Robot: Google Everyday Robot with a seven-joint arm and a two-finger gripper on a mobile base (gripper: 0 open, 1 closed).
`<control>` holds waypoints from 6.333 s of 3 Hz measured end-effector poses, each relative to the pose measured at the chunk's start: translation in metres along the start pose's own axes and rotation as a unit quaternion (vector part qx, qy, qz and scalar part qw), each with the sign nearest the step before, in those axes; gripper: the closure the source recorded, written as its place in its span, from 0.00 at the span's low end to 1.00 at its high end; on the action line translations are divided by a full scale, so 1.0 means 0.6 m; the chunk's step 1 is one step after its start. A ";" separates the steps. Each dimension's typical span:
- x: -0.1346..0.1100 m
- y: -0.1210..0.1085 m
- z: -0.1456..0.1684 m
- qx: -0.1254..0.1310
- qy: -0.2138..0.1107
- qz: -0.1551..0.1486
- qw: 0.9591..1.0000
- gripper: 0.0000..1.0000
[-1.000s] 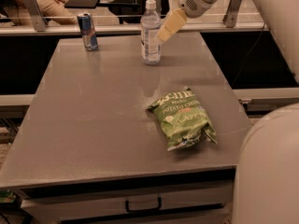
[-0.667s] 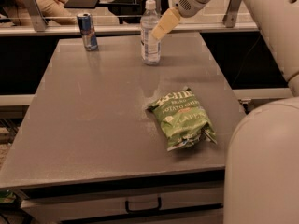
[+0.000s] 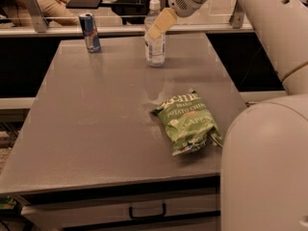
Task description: Move blue plastic bottle near redbull can
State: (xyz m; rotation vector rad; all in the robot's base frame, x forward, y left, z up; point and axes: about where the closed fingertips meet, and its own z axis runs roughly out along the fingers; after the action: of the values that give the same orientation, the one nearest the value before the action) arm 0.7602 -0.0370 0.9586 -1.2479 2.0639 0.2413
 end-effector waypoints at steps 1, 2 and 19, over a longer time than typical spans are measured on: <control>-0.011 0.003 0.013 -0.004 -0.001 -0.003 1.000 0.18; -0.014 0.007 0.029 -0.014 0.001 -0.006 1.000 0.42; -0.210 0.086 0.198 0.062 0.003 0.058 0.996 0.28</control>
Offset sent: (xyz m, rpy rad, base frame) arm 0.0132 0.0187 -0.0079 0.0009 0.0218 0.0426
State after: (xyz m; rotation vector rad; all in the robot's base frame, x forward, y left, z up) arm 0.8094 0.1363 0.9433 -1.0571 2.1261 0.1603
